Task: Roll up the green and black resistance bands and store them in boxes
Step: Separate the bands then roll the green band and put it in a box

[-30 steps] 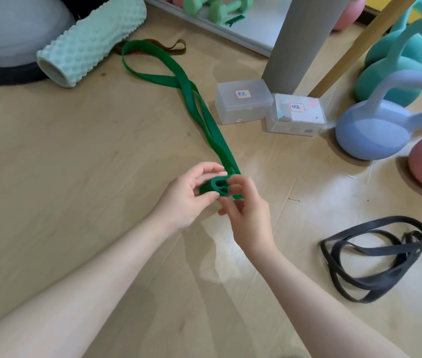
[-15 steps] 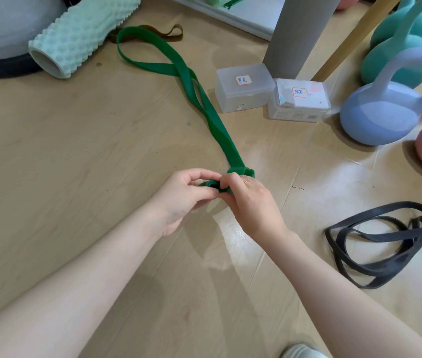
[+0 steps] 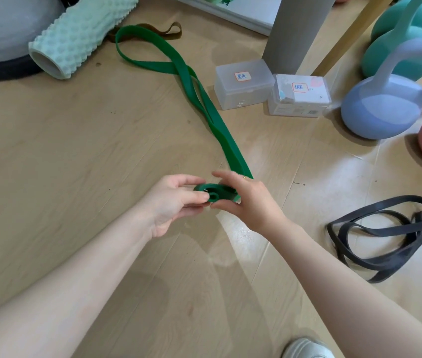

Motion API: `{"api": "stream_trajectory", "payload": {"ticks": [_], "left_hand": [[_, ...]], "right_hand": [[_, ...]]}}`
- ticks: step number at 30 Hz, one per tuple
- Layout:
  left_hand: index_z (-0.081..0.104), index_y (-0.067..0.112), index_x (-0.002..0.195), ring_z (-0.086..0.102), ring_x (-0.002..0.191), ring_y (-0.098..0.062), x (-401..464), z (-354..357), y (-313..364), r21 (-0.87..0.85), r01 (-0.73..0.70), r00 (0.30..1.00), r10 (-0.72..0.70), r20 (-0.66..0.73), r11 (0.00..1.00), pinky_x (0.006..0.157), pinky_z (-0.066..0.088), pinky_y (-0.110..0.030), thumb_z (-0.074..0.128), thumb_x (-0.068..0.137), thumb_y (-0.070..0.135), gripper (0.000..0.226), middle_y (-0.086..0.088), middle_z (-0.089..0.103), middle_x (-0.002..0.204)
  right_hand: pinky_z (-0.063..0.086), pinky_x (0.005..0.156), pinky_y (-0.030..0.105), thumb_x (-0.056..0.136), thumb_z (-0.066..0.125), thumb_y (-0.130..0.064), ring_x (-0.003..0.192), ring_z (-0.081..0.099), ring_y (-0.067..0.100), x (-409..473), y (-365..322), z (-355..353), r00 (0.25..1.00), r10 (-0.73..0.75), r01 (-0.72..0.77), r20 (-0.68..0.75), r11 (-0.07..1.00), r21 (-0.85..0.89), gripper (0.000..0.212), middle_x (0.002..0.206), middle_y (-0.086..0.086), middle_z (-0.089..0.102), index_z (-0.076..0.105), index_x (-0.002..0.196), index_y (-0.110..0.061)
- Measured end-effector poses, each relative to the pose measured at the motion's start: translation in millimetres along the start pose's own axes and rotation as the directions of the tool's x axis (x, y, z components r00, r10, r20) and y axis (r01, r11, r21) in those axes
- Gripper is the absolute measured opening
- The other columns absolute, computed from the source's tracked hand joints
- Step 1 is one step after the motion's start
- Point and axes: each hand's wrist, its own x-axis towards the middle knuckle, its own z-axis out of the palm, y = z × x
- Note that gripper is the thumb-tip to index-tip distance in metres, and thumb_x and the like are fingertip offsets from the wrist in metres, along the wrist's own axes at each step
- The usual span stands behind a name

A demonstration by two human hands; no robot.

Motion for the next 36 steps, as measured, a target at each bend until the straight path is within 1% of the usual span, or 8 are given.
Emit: {"api": "stream_trajectory", "payload": {"ticks": [5,12,19,21,23,28,33,36], "left_hand": [[0.063,0.006,0.103,0.069,0.078,-0.018,-1.3,-6.6,6.9,0.065,-0.025,0.999,0.023,0.024,0.998,0.073,0.058,-0.027,0.061,0.081,-0.003,0.024,-0.013,0.07,0.091],[0.063,0.003,0.099,0.068,0.08,-0.021,-1.7,-8.1,12.1,0.045,-0.037,0.999,0.038,-0.005,0.998,0.075,0.057,-0.028,0.059,0.083,-0.004,0.018,-0.015,0.069,0.09],[0.06,0.003,0.11,0.068,0.087,-0.018,-0.5,-0.9,3.0,0.017,-0.083,0.994,0.084,-0.067,0.996,0.079,0.056,-0.025,0.057,0.085,-0.004,0.026,-0.013,0.068,0.101],[0.063,0.011,0.109,0.068,0.088,-0.012,-1.3,0.8,0.9,0.086,-0.157,0.984,0.164,-0.076,0.984,0.081,0.054,-0.022,0.06,0.086,0.005,0.024,-0.006,0.07,0.099],[0.066,0.022,0.102,0.067,0.089,-0.005,-2.7,-0.2,0.9,0.148,-0.273,0.958,0.283,-0.048,0.951,0.081,0.051,-0.016,0.062,0.085,0.009,0.022,0.005,0.071,0.096],[0.066,0.02,0.091,0.066,0.085,-0.006,-8.0,8.8,-4.3,-0.027,-0.369,0.927,0.37,0.055,0.929,0.078,0.05,-0.017,0.065,0.069,0.02,0.022,0.01,0.071,0.091],[0.051,0.015,0.084,0.059,0.074,-0.013,-6.7,18.5,-11.7,-0.113,-0.342,0.933,0.351,0.074,0.933,0.075,0.046,-0.025,0.065,0.067,0.024,0.023,-0.006,0.066,0.09],[0.051,0.014,0.085,0.061,0.082,-0.017,-5.6,14.9,-13.0,-0.097,-0.321,0.942,0.328,0.066,0.942,0.078,0.048,-0.028,0.065,0.068,0.023,0.024,-0.013,0.064,0.1]], "right_hand": [[0.039,0.066,0.012,0.084,0.06,-0.027,0.067,0.045,0.009,-0.2,4.9,6.5,0.994,-0.083,0.085,-0.065,0.996,0.019,0.033,0.081,0.002,0.056,0.065,0.113,-0.011],[0.04,0.06,0.023,0.084,0.054,-0.037,0.065,0.047,0.015,-2.2,-3.4,17.5,0.972,-0.128,0.122,-0.197,0.992,-0.042,0.04,0.077,0.006,0.058,0.065,0.111,-0.01],[0.048,0.068,0.033,0.085,0.063,-0.019,0.072,0.055,0.011,0.1,-11.9,24.9,0.973,0.119,-0.081,-0.199,0.979,0.189,0.014,0.079,0.001,0.065,0.067,0.097,-0.013],[0.049,0.073,0.037,0.087,0.062,-0.016,0.072,0.056,0.012,3.5,-16.3,17.9,0.937,0.33,-0.255,-0.117,0.873,0.416,0.008,0.079,0.004,0.065,0.067,0.092,-0.014],[0.049,0.083,0.041,0.09,0.057,-0.017,0.08,0.058,0.017,7.0,-14.7,8.3,0.886,0.46,-0.367,0.059,0.617,0.696,0.01,0.084,0.006,0.067,0.067,0.093,-0.015],[0.053,0.079,0.027,0.085,0.046,-0.028,0.088,0.065,0.017,-1.6,-9.1,8.3,0.892,0.287,-0.394,0.35,0.11,0.913,0.032,0.097,0.004,0.07,0.066,0.104,-0.012],[0.054,0.072,0.023,0.078,0.05,-0.033,0.081,0.068,0.011,-4.2,-12.6,15.2,0.876,0.243,-0.431,0.417,0.006,0.902,0.031,0.089,0.0,0.072,0.074,0.092,-0.018],[0.054,0.074,0.026,0.084,0.051,-0.03,0.08,0.067,0.014,-3.3,-10.3,13.2,0.869,0.252,-0.454,0.426,0.064,0.889,0.027,0.087,0.001,0.072,0.073,0.091,-0.016]]}}
